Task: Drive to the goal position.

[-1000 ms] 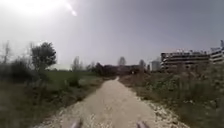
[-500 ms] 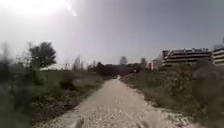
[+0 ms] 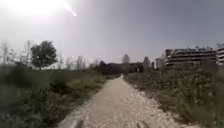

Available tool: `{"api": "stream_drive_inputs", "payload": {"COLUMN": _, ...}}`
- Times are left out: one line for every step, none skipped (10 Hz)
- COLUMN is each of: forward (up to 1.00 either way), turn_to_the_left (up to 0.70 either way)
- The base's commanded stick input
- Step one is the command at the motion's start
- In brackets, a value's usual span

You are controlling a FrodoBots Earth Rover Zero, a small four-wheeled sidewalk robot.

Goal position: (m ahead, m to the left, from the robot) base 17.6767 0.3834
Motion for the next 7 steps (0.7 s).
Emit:
{"api": "stream_drive_inputs", "payload": {"forward": 1.0, "turn_to_the_left": 0.0}}
{"api": "stream_drive_inputs", "payload": {"forward": 1.0, "turn_to_the_left": 0.0}}
{"api": "stream_drive_inputs", "payload": {"forward": 1.0, "turn_to_the_left": 0.0}}
{"api": "stream_drive_inputs", "payload": {"forward": 1.0, "turn_to_the_left": 0.0}}
{"api": "stream_drive_inputs", "payload": {"forward": 1.0, "turn_to_the_left": 0.0}}
{"api": "stream_drive_inputs", "payload": {"forward": 1.0, "turn_to_the_left": 0.0}}
{"api": "stream_drive_inputs", "payload": {"forward": 1.0, "turn_to_the_left": 0.0}}
